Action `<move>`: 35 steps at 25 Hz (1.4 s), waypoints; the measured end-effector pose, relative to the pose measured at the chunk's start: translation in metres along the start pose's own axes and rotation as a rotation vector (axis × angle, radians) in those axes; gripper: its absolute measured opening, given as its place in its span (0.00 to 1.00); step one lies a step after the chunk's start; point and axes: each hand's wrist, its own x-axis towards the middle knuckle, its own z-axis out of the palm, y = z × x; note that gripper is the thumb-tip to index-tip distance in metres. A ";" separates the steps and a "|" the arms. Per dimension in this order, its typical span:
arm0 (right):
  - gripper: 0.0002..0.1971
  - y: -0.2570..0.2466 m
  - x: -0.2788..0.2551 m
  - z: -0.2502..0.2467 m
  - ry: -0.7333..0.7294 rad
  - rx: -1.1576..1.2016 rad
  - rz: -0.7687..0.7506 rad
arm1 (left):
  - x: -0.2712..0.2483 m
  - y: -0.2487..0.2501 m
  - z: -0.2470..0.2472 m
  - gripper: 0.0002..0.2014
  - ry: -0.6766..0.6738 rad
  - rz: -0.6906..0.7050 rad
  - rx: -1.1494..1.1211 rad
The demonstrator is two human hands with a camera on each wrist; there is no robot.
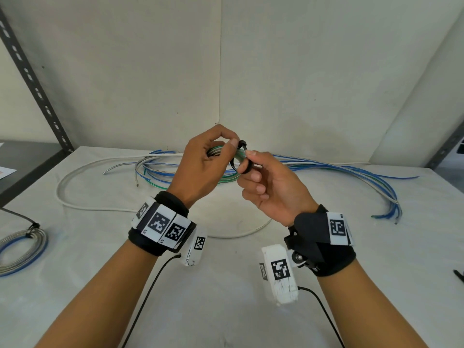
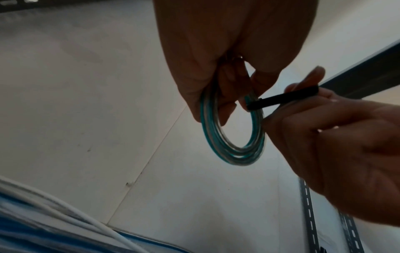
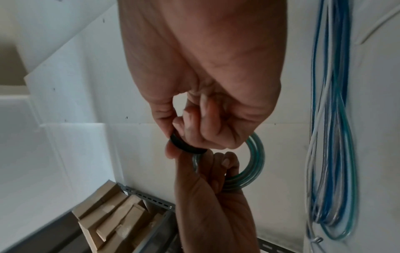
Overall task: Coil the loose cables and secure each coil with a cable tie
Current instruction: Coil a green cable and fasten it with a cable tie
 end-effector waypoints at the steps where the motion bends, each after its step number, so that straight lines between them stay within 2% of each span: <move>1: 0.15 -0.001 0.000 0.000 0.004 -0.002 0.002 | 0.000 -0.001 0.001 0.08 -0.011 0.011 0.012; 4: 0.17 -0.003 -0.002 0.000 0.083 -0.197 -0.089 | 0.000 -0.006 0.002 0.08 -0.041 0.004 0.010; 8: 0.15 0.001 0.002 -0.001 0.382 -0.489 -0.380 | 0.001 -0.008 0.003 0.08 0.001 -0.092 -0.075; 10: 0.11 0.002 0.003 -0.002 0.422 -0.520 -0.434 | -0.001 -0.007 0.006 0.08 -0.029 -0.118 -0.106; 14: 0.06 -0.001 0.002 -0.009 0.374 -0.430 -0.350 | -0.005 -0.005 0.011 0.09 -0.118 -0.128 -0.115; 17: 0.04 -0.007 0.002 -0.015 0.292 -0.186 -0.207 | -0.006 -0.002 0.011 0.09 -0.149 -0.153 -0.142; 20: 0.03 -0.010 0.008 -0.028 0.328 -0.012 -0.153 | -0.008 0.000 0.012 0.08 -0.223 -0.181 -0.151; 24: 0.04 -0.012 0.012 -0.050 0.522 -0.059 -0.272 | -0.016 0.007 0.024 0.08 -0.332 -0.205 -0.182; 28: 0.05 -0.009 0.012 -0.048 0.578 -0.121 -0.326 | -0.016 0.010 0.027 0.11 -0.315 -0.263 -0.234; 31: 0.07 -0.007 0.013 -0.041 0.559 -0.164 -0.292 | -0.016 0.012 0.026 0.12 -0.293 -0.284 -0.270; 35: 0.16 -0.009 0.004 -0.026 0.398 -0.136 -0.126 | -0.013 0.007 0.025 0.12 -0.232 -0.293 -0.312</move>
